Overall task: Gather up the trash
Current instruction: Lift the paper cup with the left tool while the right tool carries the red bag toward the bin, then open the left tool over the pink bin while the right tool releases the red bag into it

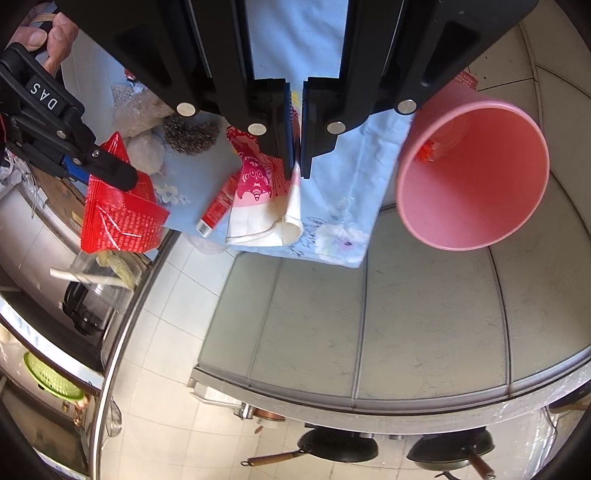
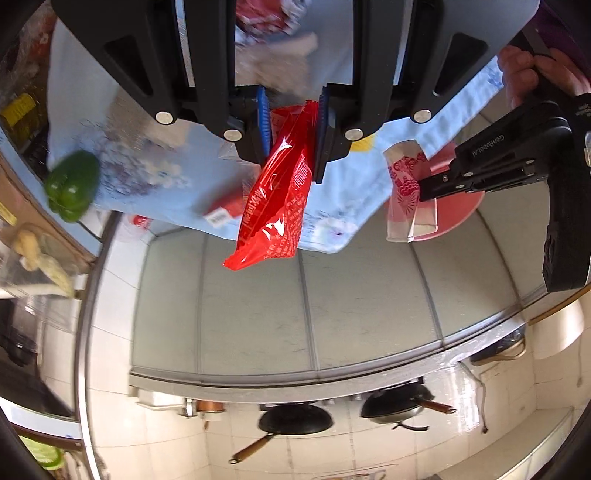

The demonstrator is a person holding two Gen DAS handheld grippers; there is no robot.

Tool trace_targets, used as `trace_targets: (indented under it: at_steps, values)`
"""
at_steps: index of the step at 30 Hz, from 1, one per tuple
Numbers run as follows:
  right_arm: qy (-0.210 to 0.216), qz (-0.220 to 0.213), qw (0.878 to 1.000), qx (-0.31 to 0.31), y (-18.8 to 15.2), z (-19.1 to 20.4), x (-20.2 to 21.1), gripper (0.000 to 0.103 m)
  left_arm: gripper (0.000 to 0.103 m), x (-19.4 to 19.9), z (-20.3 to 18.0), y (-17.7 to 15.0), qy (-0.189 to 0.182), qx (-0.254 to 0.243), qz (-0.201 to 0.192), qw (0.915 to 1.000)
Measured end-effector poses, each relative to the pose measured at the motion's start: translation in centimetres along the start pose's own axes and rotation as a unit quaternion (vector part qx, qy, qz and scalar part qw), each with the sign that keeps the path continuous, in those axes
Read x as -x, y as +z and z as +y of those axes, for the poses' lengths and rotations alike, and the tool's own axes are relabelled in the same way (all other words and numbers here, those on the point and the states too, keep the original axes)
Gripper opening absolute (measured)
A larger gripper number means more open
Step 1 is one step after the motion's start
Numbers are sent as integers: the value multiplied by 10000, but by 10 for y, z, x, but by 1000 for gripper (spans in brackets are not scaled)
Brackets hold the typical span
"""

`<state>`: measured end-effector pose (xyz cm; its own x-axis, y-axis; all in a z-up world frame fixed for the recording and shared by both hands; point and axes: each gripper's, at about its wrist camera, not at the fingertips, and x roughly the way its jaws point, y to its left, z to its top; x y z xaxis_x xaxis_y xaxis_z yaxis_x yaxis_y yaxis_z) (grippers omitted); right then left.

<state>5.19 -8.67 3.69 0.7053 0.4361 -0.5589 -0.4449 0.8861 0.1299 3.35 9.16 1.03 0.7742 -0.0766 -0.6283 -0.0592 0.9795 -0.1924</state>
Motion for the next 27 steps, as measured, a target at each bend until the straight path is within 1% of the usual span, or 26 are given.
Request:
trace_targets:
  at_steps: [3, 7, 10, 15, 19, 27]
  values:
    - [254, 49, 9996, 107, 7, 16, -13, 20, 3, 3, 17, 3, 143, 133, -69, 9998]
    - [694, 108, 9973, 190, 17, 40, -32, 20, 3, 7, 47, 5, 488, 337, -130, 9982]
    - [1125, 132, 9931, 313, 26, 64, -49, 20, 3, 9, 73, 5, 784, 568, -168, 9952]
    - [1565, 217, 9857, 576, 39, 100, -77, 20, 3, 10, 109, 6, 1317, 794, -229, 9878]
    - [1862, 478, 9794, 619, 46, 125, -104, 20, 3, 4, 129, 5, 1672, 881, -192, 9818]
    - [2111, 1196, 9681, 631, 36, 159, -162, 20, 3, -20, 150, -4, 2043, 951, 93, 9742]
